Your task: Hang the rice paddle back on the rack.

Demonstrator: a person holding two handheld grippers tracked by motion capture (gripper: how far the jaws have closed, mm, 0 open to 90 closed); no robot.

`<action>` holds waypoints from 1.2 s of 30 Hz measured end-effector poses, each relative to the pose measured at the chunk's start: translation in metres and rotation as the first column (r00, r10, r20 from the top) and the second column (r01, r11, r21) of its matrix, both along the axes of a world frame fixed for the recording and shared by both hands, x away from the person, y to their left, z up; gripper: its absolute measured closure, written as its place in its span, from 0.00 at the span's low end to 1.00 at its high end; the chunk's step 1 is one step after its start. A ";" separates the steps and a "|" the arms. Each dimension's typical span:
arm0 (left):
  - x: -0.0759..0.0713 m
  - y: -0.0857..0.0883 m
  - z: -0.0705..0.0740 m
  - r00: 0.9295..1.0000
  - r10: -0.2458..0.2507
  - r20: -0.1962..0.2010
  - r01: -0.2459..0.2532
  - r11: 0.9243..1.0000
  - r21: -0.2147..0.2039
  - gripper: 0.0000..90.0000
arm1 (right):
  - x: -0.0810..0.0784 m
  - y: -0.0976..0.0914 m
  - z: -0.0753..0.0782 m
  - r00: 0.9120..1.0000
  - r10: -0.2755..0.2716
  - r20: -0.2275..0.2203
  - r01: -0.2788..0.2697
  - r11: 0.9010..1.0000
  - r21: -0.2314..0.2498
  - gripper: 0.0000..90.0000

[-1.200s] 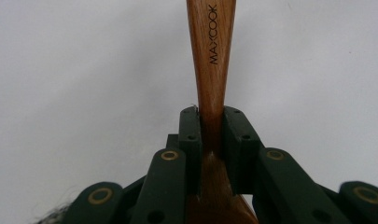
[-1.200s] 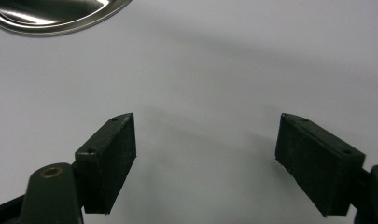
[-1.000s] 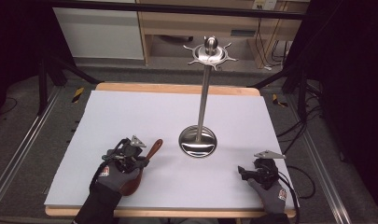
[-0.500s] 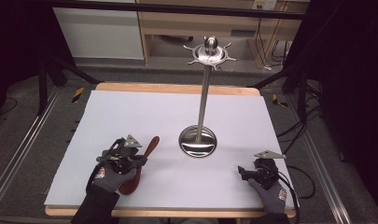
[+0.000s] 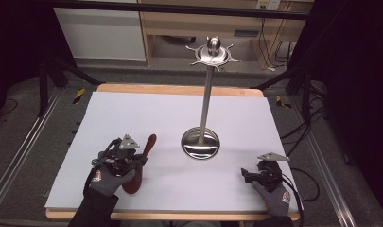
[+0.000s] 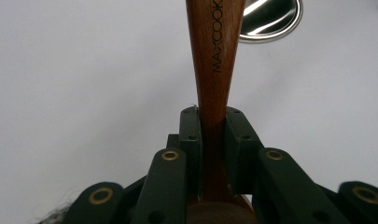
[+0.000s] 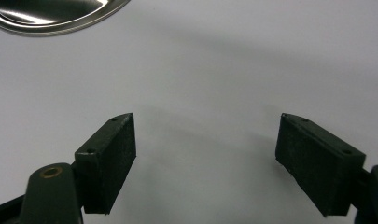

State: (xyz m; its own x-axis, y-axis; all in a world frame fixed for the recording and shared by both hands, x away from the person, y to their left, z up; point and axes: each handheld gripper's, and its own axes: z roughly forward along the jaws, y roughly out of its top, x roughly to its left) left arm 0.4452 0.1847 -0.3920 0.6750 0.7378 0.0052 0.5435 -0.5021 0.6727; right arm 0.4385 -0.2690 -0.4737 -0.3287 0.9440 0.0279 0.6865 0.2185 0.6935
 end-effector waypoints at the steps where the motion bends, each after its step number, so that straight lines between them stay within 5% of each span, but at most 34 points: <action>1: -0.001 0.000 0.002 1.000 0.001 0.004 -0.001 1.000 -0.005 0.87 | 0.000 0.000 0.000 1.000 0.001 0.001 -0.001 1.000 -0.001 0.23; 10: -0.002 0.005 0.016 0.998 0.017 0.057 -0.014 0.998 -0.055 0.87 | -0.001 0.000 0.001 1.000 -0.003 -0.001 0.003 1.000 0.012 0.23; 21: -0.002 0.007 0.038 0.987 0.050 0.155 -0.021 0.983 -0.180 0.87 | -0.001 -0.001 0.001 1.000 -0.005 0.014 0.005 1.000 0.003 0.23; 36: -0.003 0.000 0.067 0.969 0.045 0.243 0.022 0.963 -0.268 0.87 | -0.001 -0.001 0.002 1.000 -0.007 0.022 0.006 1.000 0.008 0.22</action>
State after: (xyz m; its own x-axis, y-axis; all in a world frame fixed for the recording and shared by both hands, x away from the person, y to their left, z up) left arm 0.4422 0.1844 -0.3249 0.6694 0.7423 -0.0289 0.3501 -0.2810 0.8936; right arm 0.4379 -0.2700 -0.4722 -0.3231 0.9459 0.0283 0.6725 0.2084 0.7102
